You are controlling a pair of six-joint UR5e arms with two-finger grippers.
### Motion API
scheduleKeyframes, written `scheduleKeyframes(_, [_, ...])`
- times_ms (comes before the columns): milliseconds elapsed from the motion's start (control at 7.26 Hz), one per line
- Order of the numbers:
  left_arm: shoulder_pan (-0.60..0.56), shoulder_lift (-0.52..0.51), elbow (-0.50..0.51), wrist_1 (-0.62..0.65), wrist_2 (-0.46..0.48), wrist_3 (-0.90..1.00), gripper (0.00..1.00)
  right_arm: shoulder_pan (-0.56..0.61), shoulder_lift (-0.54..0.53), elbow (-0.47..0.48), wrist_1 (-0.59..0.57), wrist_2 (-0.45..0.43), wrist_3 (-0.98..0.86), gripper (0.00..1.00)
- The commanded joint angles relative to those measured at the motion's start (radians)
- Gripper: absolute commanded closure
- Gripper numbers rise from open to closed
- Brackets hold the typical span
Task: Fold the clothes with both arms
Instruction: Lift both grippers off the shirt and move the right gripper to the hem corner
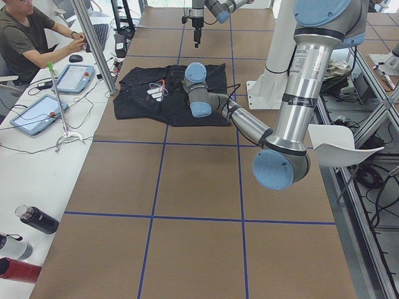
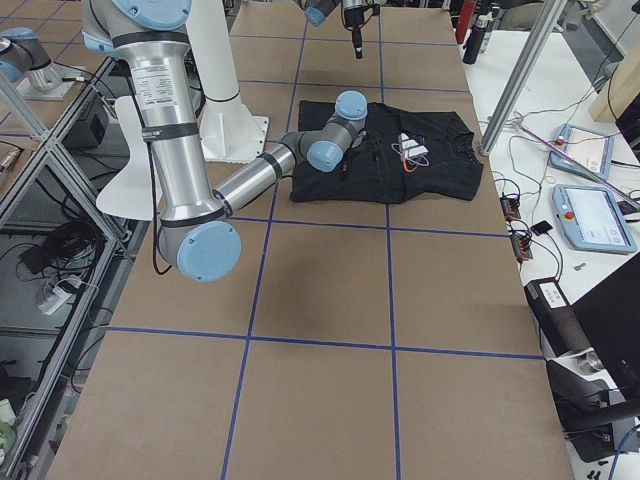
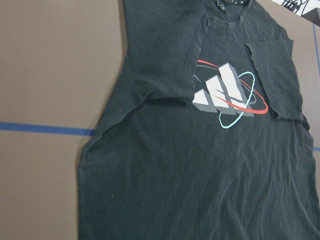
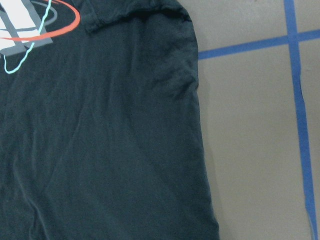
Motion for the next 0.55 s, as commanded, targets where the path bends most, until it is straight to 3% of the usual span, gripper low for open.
scheduleKeyframes(0, [0.001, 0.020, -0.022, 0.001, 0.008, -0.001, 0.05, -0.150, -0.066, 0.023, 0.000, -0.073, 0.029, 0.01])
scheduleKeyframes(413, [0.004, 0.012, -0.030, -0.001, 0.025, -0.001, 0.05, -0.258, -0.096, 0.014, 0.000, -0.090, 0.028, 0.01])
